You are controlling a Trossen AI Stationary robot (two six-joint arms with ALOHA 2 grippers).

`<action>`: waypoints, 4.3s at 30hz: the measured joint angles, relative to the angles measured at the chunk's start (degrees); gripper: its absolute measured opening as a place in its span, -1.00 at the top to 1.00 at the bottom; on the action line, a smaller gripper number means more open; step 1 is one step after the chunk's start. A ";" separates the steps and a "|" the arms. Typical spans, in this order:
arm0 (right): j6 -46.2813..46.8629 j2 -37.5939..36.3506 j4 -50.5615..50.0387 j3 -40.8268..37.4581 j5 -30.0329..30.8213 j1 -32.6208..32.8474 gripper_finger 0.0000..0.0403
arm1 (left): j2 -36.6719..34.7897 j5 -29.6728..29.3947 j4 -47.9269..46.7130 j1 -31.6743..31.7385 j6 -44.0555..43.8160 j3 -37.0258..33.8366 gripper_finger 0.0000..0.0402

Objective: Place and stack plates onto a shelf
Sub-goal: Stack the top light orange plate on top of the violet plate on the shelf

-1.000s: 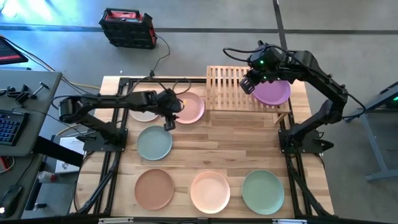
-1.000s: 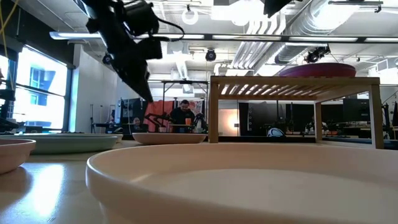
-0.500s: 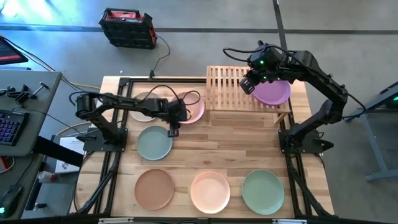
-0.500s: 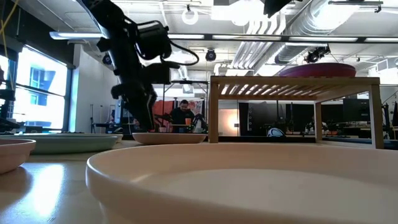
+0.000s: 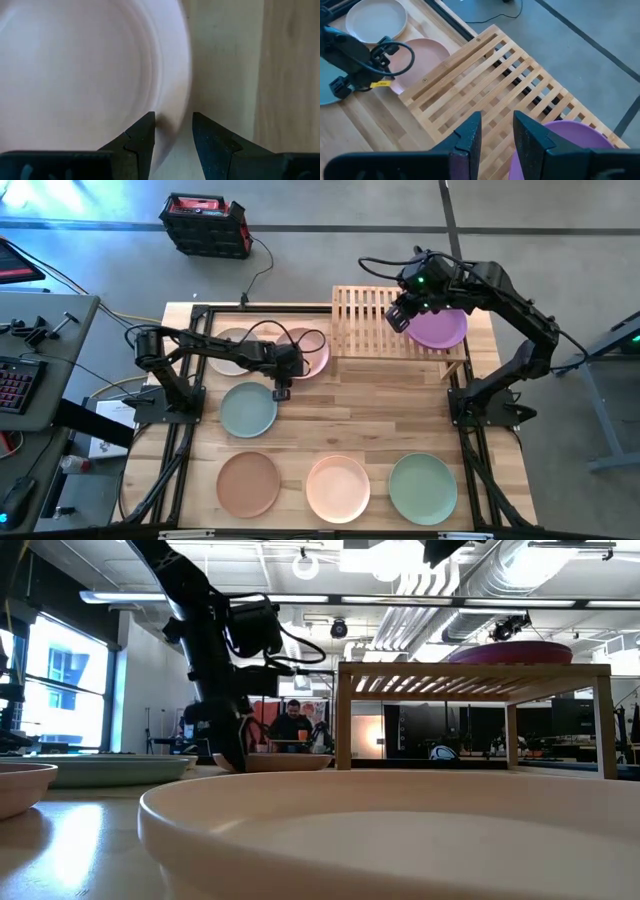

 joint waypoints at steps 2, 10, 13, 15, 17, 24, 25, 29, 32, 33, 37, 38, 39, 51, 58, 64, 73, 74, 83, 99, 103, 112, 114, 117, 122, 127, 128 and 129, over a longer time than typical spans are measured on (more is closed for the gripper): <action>-0.01 0.00 0.00 0.00 -0.19 0.00 0.57 | 0.00 -0.92 0.13 0.00 0.00 0.00 0.43; 0.00 0.00 0.00 0.01 -0.22 0.00 0.57 | -0.28 -2.02 0.47 -0.65 0.09 0.00 0.81; 0.00 0.00 0.00 0.00 -0.22 0.00 0.57 | -0.33 -2.54 0.56 -1.49 0.96 0.07 0.95; 0.11 0.00 0.00 0.00 -0.23 0.00 0.57 | -0.33 -2.86 0.50 -2.17 1.81 0.07 0.96; 0.52 0.00 0.00 0.00 -0.24 0.00 0.57 | -0.33 -3.73 0.21 -2.95 1.99 0.07 0.96; 1.98 0.00 0.04 0.00 -0.26 0.03 0.57 | -0.38 -4.78 -5.58 -4.30 2.01 2.70 0.98; 1.99 0.02 0.04 0.00 -0.28 0.21 0.57 | -0.64 -4.98 -6.44 -4.40 2.05 3.17 0.99; 1.99 0.05 0.07 0.00 -0.24 1.71 0.57 | -2.97 -5.44 -8.99 -4.69 2.84 4.35 0.99; 2.51 0.28 0.09 0.00 -0.30 3.35 0.57 | -6.10 -5.55 -10.40 -4.66 2.86 4.51 0.99; 3.31 0.33 0.10 -0.01 -0.29 3.92 0.57 | -7.31 -5.60 -11.05 -4.66 2.86 4.55 0.99; 4.76 0.66 0.27 0.00 -0.28 6.70 0.57 | -12.44 -5.80 -14.25 -4.77 2.85 4.57 0.99; 4.74 0.83 0.55 -0.02 -0.26 7.53 0.57 | -13.73 -5.98 -14.30 -4.95 2.85 4.59 0.99; 4.76 0.93 0.88 -0.02 -0.30 8.32 0.57 | -15.20 -6.02 -14.85 -5.05 2.89 4.59 1.00; 4.63 4.13 7.45 -0.04 -5.59 17.75 0.57 | -29.82 -6.07 -23.10 -9.45 10.49 4.59 1.00; 2.96 8.38 7.87 -0.04 -6.75 23.18 0.57 | -34.19 -5.24 -24.95 -13.94 16.20 4.59 1.00; -3.84 12.66 11.09 -0.04 -6.72 27.31 0.57 | -34.68 -3.62 -25.74 -18.62 20.04 4.61 1.00; -15.70 18.10 21.42 -0.08 -9.77 31.25 0.57 | -34.25 -0.65 -25.89 -24.26 21.17 4.61 1.00; -16.33 18.66 22.24 -0.09 -10.58 31.38 0.57 | -34.25 -0.67 -25.90 -24.86 21.08 4.61 1.00; -17.72 22.17 25.65 -0.09 -13.56 31.91 0.57 | -34.23 -0.68 -24.16 -29.64 21.14 4.61 1.00; -17.49 23.17 26.21 -0.09 -18.38 31.91 0.57 | -34.25 -0.79 -19.42 -32.66 21.90 4.61 1.00; -16.87 23.17 25.59 -0.09 -18.60 31.91 0.57 | -34.25 -0.78 -17.31 -32.94 22.01 4.61 1.00; -15.94 23.17 24.40 -0.09 -18.36 32.02 0.57 | -34.25 -0.74 -17.11 -32.94 21.92 4.61 1.00; -15.93 23.17 23.93 -0.09 -18.50 32.02 0.57 | -34.23 0.20 -16.60 -32.94 21.58 4.61 1.00; -15.94 23.14 23.37 -0.07 -19.13 32.02 0.57 | -34.23 2.05 -15.09 -32.94 20.80 4.59 1.00; -15.93 23.12 22.42 -0.07 -20.87 32.12 0.57 | -34.25 2.12 -13.85 -32.72 20.86 4.63 1.00; -15.93 23.12 21.73 -0.07 -20.89 32.28 0.57 | -34.23 2.17 -13.92 -32.68 20.84 5.22 1.00; -15.94 23.12 21.56 -0.07 -20.93 32.28 0.57 | -34.23 2.22 -13.87 -32.69 20.84 5.59 1.00; -15.96 23.12 21.42 -0.06 -21.10 32.28 0.57 | -34.23 2.26 -13.93 -32.70 20.86 5.98 1.00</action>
